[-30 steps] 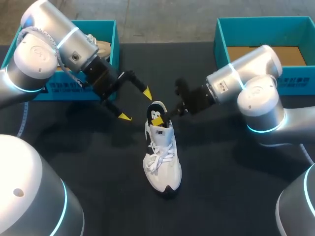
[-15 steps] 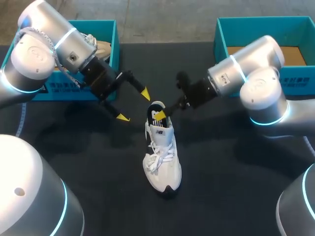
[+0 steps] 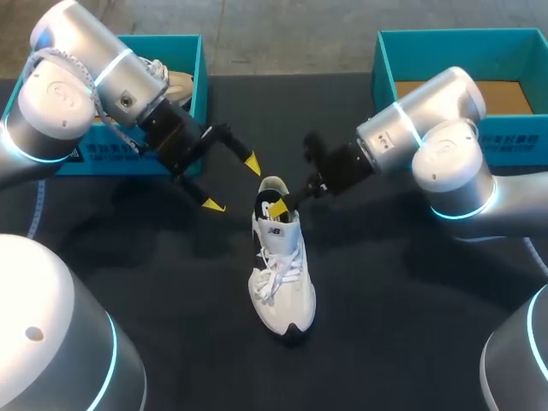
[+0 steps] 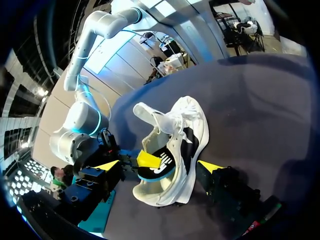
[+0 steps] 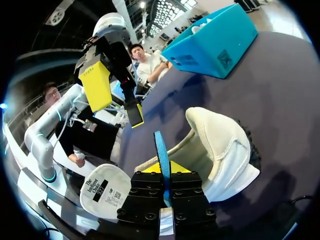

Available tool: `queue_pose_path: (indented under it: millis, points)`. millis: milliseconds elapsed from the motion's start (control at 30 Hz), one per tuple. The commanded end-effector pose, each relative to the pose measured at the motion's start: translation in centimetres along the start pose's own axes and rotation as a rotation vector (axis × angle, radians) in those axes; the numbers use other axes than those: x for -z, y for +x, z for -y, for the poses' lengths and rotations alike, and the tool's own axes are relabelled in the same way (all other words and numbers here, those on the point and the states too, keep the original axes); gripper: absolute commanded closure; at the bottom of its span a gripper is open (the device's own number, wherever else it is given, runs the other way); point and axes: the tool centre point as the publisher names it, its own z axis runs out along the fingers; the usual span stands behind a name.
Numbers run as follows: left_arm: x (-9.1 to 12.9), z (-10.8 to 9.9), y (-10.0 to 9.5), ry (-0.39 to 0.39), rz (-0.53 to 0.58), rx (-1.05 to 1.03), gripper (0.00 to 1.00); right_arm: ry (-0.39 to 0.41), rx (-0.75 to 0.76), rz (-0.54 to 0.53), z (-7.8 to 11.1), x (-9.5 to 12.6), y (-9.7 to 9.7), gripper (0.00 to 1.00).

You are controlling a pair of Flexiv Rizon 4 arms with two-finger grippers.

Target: Take the shoe out of the shoebox, open the shoe tongue, remove and reinsert the insole, then place the shoe into the shoebox

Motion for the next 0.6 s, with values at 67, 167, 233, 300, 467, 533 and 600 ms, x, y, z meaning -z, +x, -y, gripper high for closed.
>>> queue_pose_path:
  millis: [67, 167, 233, 300, 467, 533, 600]
  points:
    - [-0.1, -0.1, 0.2, 0.001, 0.003, -0.001, 0.00, -0.009, -0.010, 0.005, 0.9, -0.6, 0.3, 1.00]
    - [-0.1, -0.2, 0.2, 0.002, 0.002, -0.001, 0.00, -0.002, -0.013, 0.007, 0.9, -0.7, 0.4, 1.00]
    - [-0.1, -0.2, 0.2, 0.002, 0.002, -0.001, 0.00, -0.003, -0.008, 0.010, 0.7, -0.6, 0.4, 0.87]
    - [-0.1, -0.2, 0.2, 0.003, 0.002, -0.003, 0.00, -0.005, 0.004, 0.016, 0.4, -0.5, 0.5, 0.81]
    - [0.0, -0.1, 0.1, 0.002, 0.003, -0.009, 0.00, 0.001, 0.025, 0.022, -0.2, -0.2, 0.7, 0.65]
    - [0.0, 0.0, 0.1, 0.000, 0.005, -0.011, 0.00, 0.003, 0.032, 0.029, -0.4, -0.1, 0.8, 0.59]
    - [0.1, 0.1, 0.2, -0.001, 0.006, -0.011, 0.00, 0.001, 0.043, 0.035, -0.6, 0.1, 1.1, 0.60]
